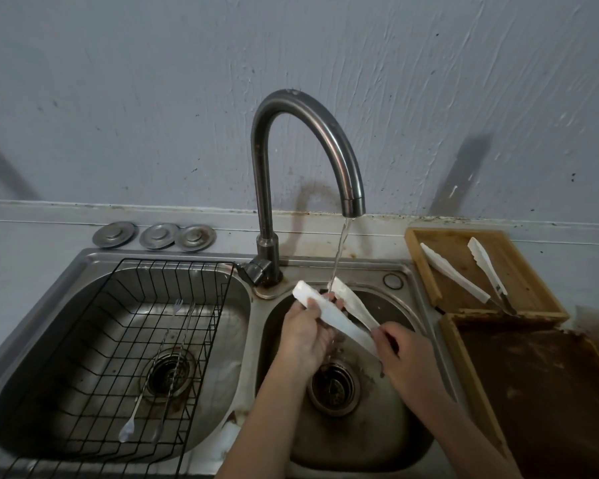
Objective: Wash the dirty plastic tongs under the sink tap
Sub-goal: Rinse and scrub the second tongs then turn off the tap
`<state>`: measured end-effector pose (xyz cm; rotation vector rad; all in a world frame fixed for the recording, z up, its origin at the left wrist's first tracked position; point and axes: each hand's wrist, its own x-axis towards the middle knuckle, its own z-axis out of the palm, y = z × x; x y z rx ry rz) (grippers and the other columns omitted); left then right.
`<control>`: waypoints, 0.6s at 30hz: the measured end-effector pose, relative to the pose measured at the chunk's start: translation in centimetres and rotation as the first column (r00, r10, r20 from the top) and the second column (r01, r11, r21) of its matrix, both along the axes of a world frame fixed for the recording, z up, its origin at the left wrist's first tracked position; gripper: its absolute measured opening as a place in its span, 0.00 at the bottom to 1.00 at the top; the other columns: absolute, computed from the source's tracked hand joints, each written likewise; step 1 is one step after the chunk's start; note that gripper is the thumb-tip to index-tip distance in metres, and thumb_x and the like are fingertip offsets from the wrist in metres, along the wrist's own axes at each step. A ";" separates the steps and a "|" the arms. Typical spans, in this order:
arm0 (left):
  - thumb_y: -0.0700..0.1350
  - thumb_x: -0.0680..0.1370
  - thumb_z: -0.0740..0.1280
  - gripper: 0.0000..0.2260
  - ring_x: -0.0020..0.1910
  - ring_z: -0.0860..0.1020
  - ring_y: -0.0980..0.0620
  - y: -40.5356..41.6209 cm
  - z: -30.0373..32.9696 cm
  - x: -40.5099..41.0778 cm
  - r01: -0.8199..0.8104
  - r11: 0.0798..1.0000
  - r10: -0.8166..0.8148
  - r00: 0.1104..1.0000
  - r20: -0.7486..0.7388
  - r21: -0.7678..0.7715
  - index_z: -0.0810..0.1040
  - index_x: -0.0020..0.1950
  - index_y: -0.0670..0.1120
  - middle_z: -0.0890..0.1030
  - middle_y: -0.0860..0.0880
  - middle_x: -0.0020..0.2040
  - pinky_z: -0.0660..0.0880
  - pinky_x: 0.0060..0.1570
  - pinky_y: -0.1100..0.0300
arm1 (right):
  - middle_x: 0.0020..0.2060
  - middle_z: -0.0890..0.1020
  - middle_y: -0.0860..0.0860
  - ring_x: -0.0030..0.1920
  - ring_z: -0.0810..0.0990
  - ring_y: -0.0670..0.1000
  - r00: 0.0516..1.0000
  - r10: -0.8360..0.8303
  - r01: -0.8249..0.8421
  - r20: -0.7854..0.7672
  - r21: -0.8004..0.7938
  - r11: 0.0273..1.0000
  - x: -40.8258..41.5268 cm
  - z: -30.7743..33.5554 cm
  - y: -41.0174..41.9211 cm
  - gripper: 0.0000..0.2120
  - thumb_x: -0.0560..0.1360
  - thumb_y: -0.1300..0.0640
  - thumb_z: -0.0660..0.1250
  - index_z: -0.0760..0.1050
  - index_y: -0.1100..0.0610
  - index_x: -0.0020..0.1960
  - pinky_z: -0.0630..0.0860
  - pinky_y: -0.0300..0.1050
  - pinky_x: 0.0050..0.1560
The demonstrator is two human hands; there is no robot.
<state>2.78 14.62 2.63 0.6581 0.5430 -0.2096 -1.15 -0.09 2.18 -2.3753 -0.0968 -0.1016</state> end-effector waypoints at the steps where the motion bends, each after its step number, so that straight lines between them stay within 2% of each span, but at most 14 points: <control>1: 0.42 0.82 0.54 0.13 0.44 0.80 0.48 0.2 0.0 0.2 -0.045 0.998 0.045 0.999 0.001 -0.041 0.70 0.63 0.38 0.80 0.41 0.49 0.79 0.41 0.52 | 0.34 0.77 0.44 0.35 0.76 0.41 0.995 0.014 -0.012 0.101 -0.023 1.000 -0.2 -0.1 0.0 0.06 0.75 0.59 0.65 0.73 0.50 0.40 0.72 0.33 0.36; 2: 0.43 0.82 0.54 0.14 0.41 0.79 0.49 0.4 -0.1 0.3 -0.081 0.995 0.081 0.997 0.000 -0.060 0.70 0.63 0.37 0.79 0.41 0.46 0.78 0.40 0.54 | 0.40 0.77 0.44 0.40 0.76 0.42 0.986 0.016 -0.007 0.168 -0.052 0.999 -0.1 -0.4 -0.2 0.05 0.73 0.60 0.67 0.74 0.51 0.46 0.73 0.34 0.43; 3: 0.45 0.82 0.55 0.15 0.39 0.78 0.50 0.8 -0.1 0.5 -0.104 0.992 0.104 0.995 0.001 -0.070 0.71 0.62 0.36 0.78 0.42 0.42 0.77 0.41 0.55 | 0.45 0.77 0.44 0.46 0.76 0.43 0.983 0.006 0.010 0.185 -0.086 0.996 0.2 -0.4 -0.3 0.08 0.73 0.59 0.67 0.75 0.53 0.52 0.73 0.38 0.49; 4: 0.46 0.81 0.57 0.14 0.38 0.76 0.50 1.1 -0.1 0.7 -0.118 0.989 0.119 0.993 0.008 -0.088 0.73 0.59 0.37 0.77 0.44 0.40 0.76 0.42 0.56 | 0.50 0.75 0.44 0.51 0.75 0.44 0.989 -0.013 0.028 0.151 -0.100 0.995 0.4 -0.5 -0.5 0.13 0.73 0.57 0.67 0.73 0.54 0.57 0.73 0.42 0.54; 5: 0.48 0.80 0.59 0.13 0.36 0.75 0.51 1.3 0.0 0.8 -0.120 0.985 0.123 0.992 0.022 -0.124 0.74 0.54 0.39 0.76 0.45 0.37 0.76 0.44 0.56 | 0.51 0.73 0.44 0.53 0.74 0.45 0.998 -0.041 0.045 0.050 -0.075 0.996 0.7 -0.3 -0.6 0.17 0.74 0.54 0.65 0.71 0.54 0.62 0.74 0.44 0.55; 7: 0.50 0.78 0.63 0.11 0.32 0.74 0.53 1.3 0.2 0.7 -0.102 0.975 0.115 0.992 0.056 -0.200 0.73 0.44 0.43 0.75 0.48 0.32 0.74 0.44 0.58 | 0.49 0.75 0.44 0.49 0.78 0.46 0.966 -0.060 0.092 -0.252 0.114 0.989 1.0 0.6 -0.2 0.18 0.77 0.49 0.60 0.68 0.54 0.64 0.77 0.46 0.50; 8: 0.50 0.78 0.64 0.10 0.30 0.73 0.53 1.2 0.2 0.7 -0.088 0.973 0.105 0.992 0.071 -0.212 0.72 0.42 0.44 0.74 0.49 0.30 0.72 0.43 0.59 | 0.47 0.78 0.47 0.44 0.80 0.48 0.927 -0.027 0.119 -0.374 0.225 0.967 1.1 0.8 -0.1 0.16 0.78 0.47 0.57 0.69 0.54 0.61 0.79 0.46 0.44; 9: 0.50 0.78 0.64 0.10 0.28 0.73 0.54 1.0 0.2 0.6 -0.078 0.974 0.098 0.992 0.085 -0.212 0.72 0.40 0.45 0.74 0.50 0.29 0.71 0.43 0.59 | 0.43 0.80 0.51 0.38 0.82 0.49 0.895 0.009 0.138 -0.445 0.295 0.946 1.1 0.9 0.0 0.15 0.78 0.46 0.55 0.71 0.54 0.57 0.80 0.45 0.37; 11: 0.50 0.79 0.62 0.11 0.26 0.72 0.55 1.0 -0.1 0.6 -0.064 0.980 0.086 0.990 0.112 -0.190 0.71 0.40 0.45 0.73 0.51 0.28 0.69 0.41 0.59 | 0.36 0.81 0.55 0.28 0.78 0.47 0.881 0.046 0.123 -0.471 0.323 0.938 1.0 1.2 0.1 0.17 0.79 0.46 0.53 0.74 0.56 0.50 0.74 0.38 0.26; 13: 0.51 0.79 0.61 0.12 0.29 0.74 0.54 1.3 -0.4 0.7 -0.056 0.994 0.066 0.991 0.115 -0.091 0.73 0.43 0.44 0.73 0.50 0.29 0.72 0.42 0.59 | 0.30 0.77 0.52 0.25 0.74 0.44 0.912 0.054 0.070 -0.406 0.286 0.956 0.9 1.1 -0.1 0.17 0.78 0.46 0.55 0.76 0.58 0.46 0.69 0.36 0.26; 14: 0.51 0.80 0.60 0.13 0.32 0.75 0.52 1.5 -0.8 0.6 -0.045 0.998 0.041 0.992 0.118 0.033 0.74 0.45 0.42 0.75 0.49 0.31 0.74 0.44 0.57 | 0.29 0.76 0.50 0.26 0.73 0.44 0.931 0.054 0.035 -0.360 0.236 0.971 0.9 1.0 -0.4 0.17 0.77 0.46 0.57 0.76 0.58 0.44 0.69 0.37 0.28; 16: 0.52 0.80 0.58 0.15 0.39 0.79 0.48 2.0 -1.6 0.2 0.019 0.945 -0.065 0.989 0.132 0.326 0.76 0.48 0.41 0.81 0.49 0.33 0.75 0.47 0.52 | 0.29 0.75 0.48 0.29 0.73 0.44 0.955 0.088 -0.051 -0.282 0.138 0.989 1.0 0.8 -1.0 0.15 0.75 0.45 0.62 0.75 0.57 0.42 0.69 0.36 0.30; 17: 0.52 0.80 0.57 0.16 0.42 0.80 0.46 2.3 -1.8 0.1 0.056 0.915 -0.122 0.982 0.143 0.400 0.77 0.48 0.41 0.83 0.48 0.36 0.76 0.47 0.51 | 0.29 0.75 0.48 0.29 0.73 0.43 0.957 0.114 -0.086 -0.269 0.112 0.990 0.9 0.9 -1.2 0.14 0.73 0.44 0.64 0.75 0.56 0.41 0.69 0.34 0.29; 18: 0.51 0.81 0.56 0.15 0.46 0.81 0.44 2.7 -1.8 -0.1 0.091 0.918 -0.159 0.976 0.148 0.386 0.76 0.50 0.41 0.85 0.46 0.40 0.78 0.46 0.52 | 0.29 0.75 0.48 0.28 0.73 0.42 0.954 0.138 -0.117 -0.265 0.094 0.989 0.8 0.9 -1.4 0.14 0.72 0.43 0.66 0.74 0.55 0.41 0.69 0.34 0.28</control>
